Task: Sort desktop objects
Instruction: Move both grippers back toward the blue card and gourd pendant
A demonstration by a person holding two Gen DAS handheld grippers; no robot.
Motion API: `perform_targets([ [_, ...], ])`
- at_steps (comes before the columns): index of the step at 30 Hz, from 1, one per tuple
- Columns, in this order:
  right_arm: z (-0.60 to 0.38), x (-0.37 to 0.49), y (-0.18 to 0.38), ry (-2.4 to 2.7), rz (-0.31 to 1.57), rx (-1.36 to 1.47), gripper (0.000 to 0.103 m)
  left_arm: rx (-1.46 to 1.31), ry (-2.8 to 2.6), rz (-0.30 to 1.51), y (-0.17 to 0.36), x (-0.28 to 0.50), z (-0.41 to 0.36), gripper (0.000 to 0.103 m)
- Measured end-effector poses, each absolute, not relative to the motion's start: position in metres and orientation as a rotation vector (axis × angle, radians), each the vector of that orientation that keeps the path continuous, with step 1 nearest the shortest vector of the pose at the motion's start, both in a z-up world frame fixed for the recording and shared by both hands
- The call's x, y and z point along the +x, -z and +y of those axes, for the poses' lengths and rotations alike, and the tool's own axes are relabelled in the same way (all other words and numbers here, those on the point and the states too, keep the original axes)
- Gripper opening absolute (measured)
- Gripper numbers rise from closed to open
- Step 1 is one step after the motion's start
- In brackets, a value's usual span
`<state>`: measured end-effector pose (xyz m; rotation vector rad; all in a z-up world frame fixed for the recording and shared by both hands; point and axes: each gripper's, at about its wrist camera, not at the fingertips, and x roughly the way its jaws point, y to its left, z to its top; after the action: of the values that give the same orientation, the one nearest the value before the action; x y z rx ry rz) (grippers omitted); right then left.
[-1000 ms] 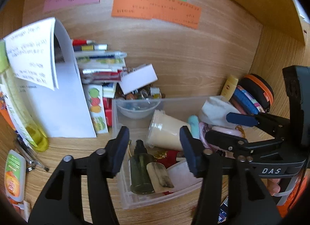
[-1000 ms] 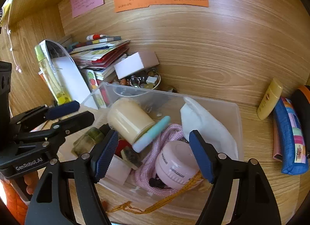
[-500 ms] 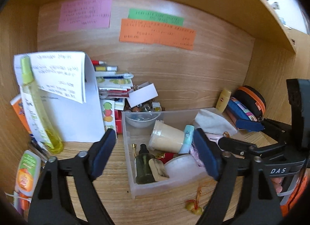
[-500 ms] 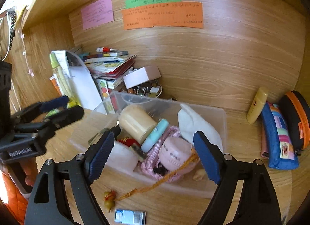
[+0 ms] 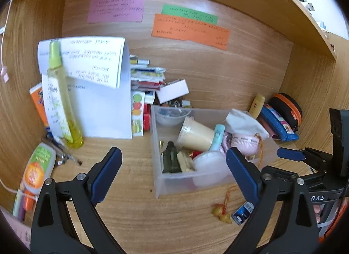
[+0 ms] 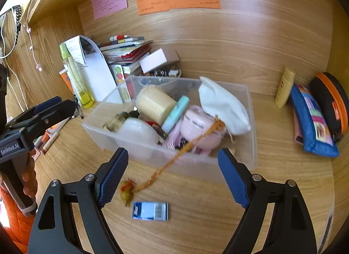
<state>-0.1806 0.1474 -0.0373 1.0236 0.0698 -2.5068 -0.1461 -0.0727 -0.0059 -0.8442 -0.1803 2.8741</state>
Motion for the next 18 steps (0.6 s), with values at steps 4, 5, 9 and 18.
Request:
perform_targets([
  [4,0.152,-0.174,0.05,2.491,0.056,1.077,0.083,-0.918,-2.856,-0.186,0.021,-0.141,-0.073,0.099],
  [5,0.152,-0.173,0.054,2.486,0.058,1.089,0.083,-0.936,-2.849,-0.186,0.025,-0.14,-0.072,0.099],
  [9,0.149,-0.165,0.075,2.459,0.077,1.167,0.083,-1.006,-2.807,-0.179,0.041,-0.134,-0.07,0.099],
  [18,0.137,-0.145,0.095,2.395,0.193,1.218,0.083,-1.175,-2.721,-0.113,0.072,-0.119,-0.066,0.099],
])
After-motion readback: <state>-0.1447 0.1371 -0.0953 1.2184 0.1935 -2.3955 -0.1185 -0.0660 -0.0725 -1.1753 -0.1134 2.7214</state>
